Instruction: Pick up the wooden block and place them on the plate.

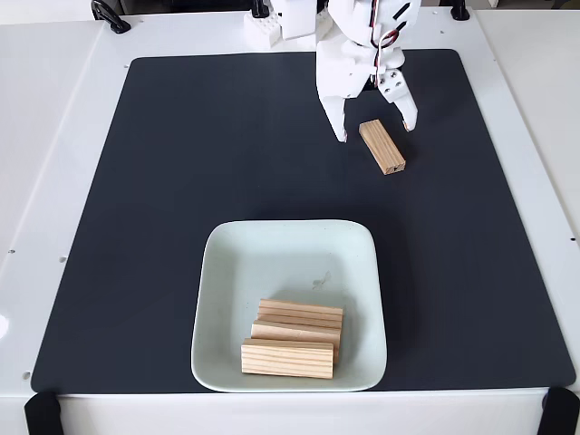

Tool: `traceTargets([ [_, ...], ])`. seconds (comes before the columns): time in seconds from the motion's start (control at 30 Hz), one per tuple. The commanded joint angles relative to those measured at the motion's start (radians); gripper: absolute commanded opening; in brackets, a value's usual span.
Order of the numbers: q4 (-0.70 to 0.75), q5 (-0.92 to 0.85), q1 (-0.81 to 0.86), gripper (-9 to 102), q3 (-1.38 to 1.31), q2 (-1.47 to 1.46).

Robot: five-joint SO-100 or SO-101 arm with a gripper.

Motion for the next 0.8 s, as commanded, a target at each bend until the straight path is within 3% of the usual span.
traceTargets([
  [0.0, -0.017, 0.011, 0.003, 39, -0.023, -0.005],
  [0.77, -0.115, 0.040, -0.061, 39, -0.026, -0.091],
])
